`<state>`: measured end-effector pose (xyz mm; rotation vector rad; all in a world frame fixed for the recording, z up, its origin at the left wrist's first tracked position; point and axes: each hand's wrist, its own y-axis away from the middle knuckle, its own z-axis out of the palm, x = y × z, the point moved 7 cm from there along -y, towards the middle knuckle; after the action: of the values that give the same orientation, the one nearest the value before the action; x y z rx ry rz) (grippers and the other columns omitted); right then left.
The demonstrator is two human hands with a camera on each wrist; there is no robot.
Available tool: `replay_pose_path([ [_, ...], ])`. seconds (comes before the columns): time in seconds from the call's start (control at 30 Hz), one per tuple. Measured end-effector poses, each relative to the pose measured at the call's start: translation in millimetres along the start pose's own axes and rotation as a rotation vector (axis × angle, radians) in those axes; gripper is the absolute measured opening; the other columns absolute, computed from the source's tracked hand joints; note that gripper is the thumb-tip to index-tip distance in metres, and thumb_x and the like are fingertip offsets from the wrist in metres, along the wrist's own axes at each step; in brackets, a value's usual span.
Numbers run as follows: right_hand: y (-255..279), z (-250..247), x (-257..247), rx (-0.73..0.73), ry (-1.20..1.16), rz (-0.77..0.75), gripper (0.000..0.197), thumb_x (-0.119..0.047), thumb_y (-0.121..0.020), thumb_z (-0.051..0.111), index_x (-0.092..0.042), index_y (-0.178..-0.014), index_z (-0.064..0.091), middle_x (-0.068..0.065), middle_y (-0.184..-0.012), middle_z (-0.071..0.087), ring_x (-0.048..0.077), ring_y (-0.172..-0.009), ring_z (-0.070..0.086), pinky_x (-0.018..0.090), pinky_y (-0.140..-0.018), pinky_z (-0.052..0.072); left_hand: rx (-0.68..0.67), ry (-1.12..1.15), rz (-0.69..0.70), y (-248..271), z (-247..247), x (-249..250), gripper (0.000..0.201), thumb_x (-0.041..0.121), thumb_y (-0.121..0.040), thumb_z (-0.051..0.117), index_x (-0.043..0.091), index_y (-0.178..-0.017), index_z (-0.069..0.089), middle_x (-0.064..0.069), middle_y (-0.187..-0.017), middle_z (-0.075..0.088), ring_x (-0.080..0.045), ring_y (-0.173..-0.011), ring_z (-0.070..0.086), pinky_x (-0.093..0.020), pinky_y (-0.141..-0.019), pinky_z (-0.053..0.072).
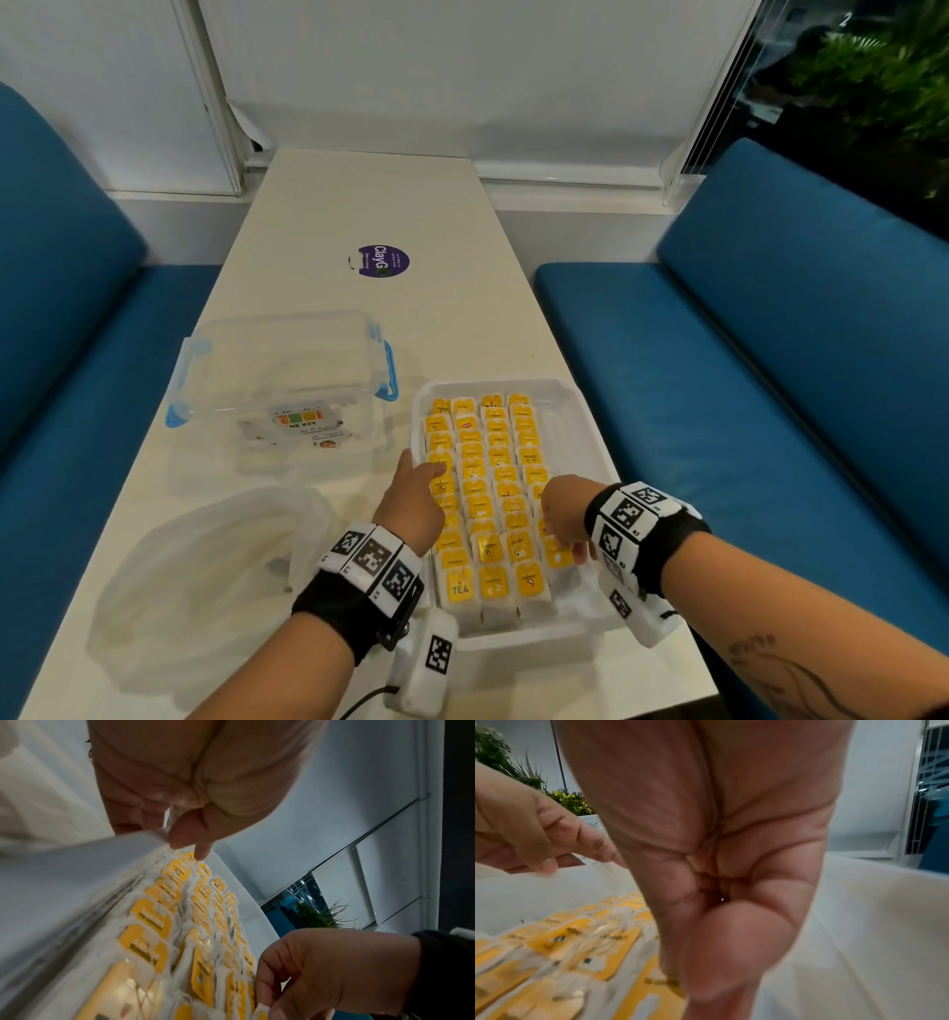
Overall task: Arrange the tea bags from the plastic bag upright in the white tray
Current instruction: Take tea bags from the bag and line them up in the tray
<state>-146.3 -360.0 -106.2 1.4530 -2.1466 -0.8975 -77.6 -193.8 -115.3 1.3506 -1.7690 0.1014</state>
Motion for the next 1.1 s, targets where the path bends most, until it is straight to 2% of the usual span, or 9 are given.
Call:
replay_pose_path([
  [0.17, 3, -9, -2, -0.030, 0.050, 0.021, 0.025, -0.009, -0.092, 0.054, 0.002, -0.115, 0.060, 0.015, -0.118, 0.064, 0.027, -0.110, 0.062, 0.031, -0.087, 0.051, 0.032, 0.000, 0.013, 10, -9, 11, 0.063, -0.005, -0.086, 0.039, 0.026, -0.141, 0.034, -0.009, -0.158, -0.006, -0.029, -0.143, 0.014, -0.034, -0.108, 0.034],
  [0.27, 12, -36, -5, 0.049, -0.102, 0.028, 0.017, -0.009, -0.091, 0.055, -0.001, -0.104, 0.061, 0.006, -0.081, 0.066, 0.021, -0.074, 0.067, 0.021, -0.051, 0.050, 0.037, 0.103, 0.135, 23, -23, 33, 0.061, -0.006, -0.087, 0.042, 0.027, -0.138, 0.039, -0.005, -0.158, 0.003, -0.021, -0.145, 0.012, -0.013, -0.101, 0.029],
  [0.33, 21, -58, -17, 0.143, -0.183, -0.022, 0.004, -0.009, -0.090, 0.054, -0.007, -0.092, 0.058, 0.004, -0.072, 0.061, 0.016, -0.059, 0.060, 0.018, -0.043, 0.047, 0.053, 0.187, 0.214, 36, -41, 46, 0.055, -0.006, -0.087, 0.045, 0.025, -0.132, 0.045, -0.001, -0.154, 0.021, -0.016, -0.141, 0.024, -0.004, -0.084, 0.030],
  [0.5, 47, -93, -83, 0.276, -0.398, -0.300, 0.003, -0.008, -0.088, 0.057, -0.011, -0.087, 0.057, 0.002, -0.068, 0.059, 0.012, -0.053, 0.057, 0.023, -0.045, 0.047, 0.229, 0.343, 0.298, 77, -111, 42, 0.039, 0.000, -0.087, 0.052, 0.031, -0.111, 0.055, 0.009, -0.127, 0.052, -0.007, -0.113, 0.050, -0.015, -0.079, 0.043],
  [0.6, 66, -97, -143, 0.310, -0.491, -0.525, 0.007, -0.006, -0.085, 0.061, -0.011, -0.089, 0.058, 0.001, -0.070, 0.057, 0.017, -0.065, 0.060, 0.023, -0.049, 0.046, 0.413, 0.246, 0.224, 97, -157, 4, 0.040, 0.004, -0.085, 0.057, 0.029, -0.116, 0.055, 0.007, -0.123, 0.052, -0.004, -0.106, 0.048, -0.008, -0.075, 0.038],
  [0.7, 84, -82, -206, 0.268, -0.448, -0.743, 0.014, -0.002, -0.083, 0.061, -0.014, -0.091, 0.059, 0.002, -0.077, 0.059, 0.013, -0.068, 0.054, 0.015, -0.055, 0.044, 0.531, 0.121, 0.004, 112, -186, -56, 0.049, 0.011, -0.082, 0.065, 0.027, -0.126, 0.051, 0.001, -0.133, 0.045, -0.012, -0.118, 0.045, -0.020, -0.089, 0.036],
  [0.83, 91, -40, -271, 0.178, -0.266, -0.920, 0.025, 0.001, -0.083, 0.057, -0.010, -0.104, 0.065, 0.006, -0.101, 0.064, 0.013, -0.088, 0.056, 0.025, -0.084, 0.048, 0.501, -0.032, -0.295, 126, -185, -124, 0.069, 0.023, -0.074, 0.075, 0.024, -0.135, 0.043, -0.006, -0.142, 0.037, -0.024, -0.130, 0.038, -0.036, -0.103, 0.036],
  [0.93, 77, -6, -303, 0.135, -0.085, -0.918, 0.033, -0.001, -0.088, 0.051, -0.010, -0.117, 0.062, 0.007, -0.120, 0.062, 0.019, -0.108, 0.056, 0.022, -0.091, 0.041, 0.443, 0.033, -0.365, 123, -164, -157, 0.078, 0.023, -0.071, 0.077, 0.019, -0.138, 0.037, -0.009, -0.141, 0.041, -0.027, -0.127, 0.043, -0.038, -0.101, 0.039],
  [1.1, 39, 39, -311, 0.161, 0.358, -0.722, 0.036, -0.006, -0.093, 0.043, -0.005, -0.129, 0.050, 0.016, -0.132, 0.051, 0.032, -0.121, 0.049, 0.037, -0.101, 0.040, 0.445, -0.017, -0.350, 121, -145, -174, 0.017, 0.008, -0.081, 0.052, 0.017, -0.095, 0.051, -0.008, -0.099, 0.064, -0.025, -0.083, 0.055, -0.033, -0.075, 0.050],
])
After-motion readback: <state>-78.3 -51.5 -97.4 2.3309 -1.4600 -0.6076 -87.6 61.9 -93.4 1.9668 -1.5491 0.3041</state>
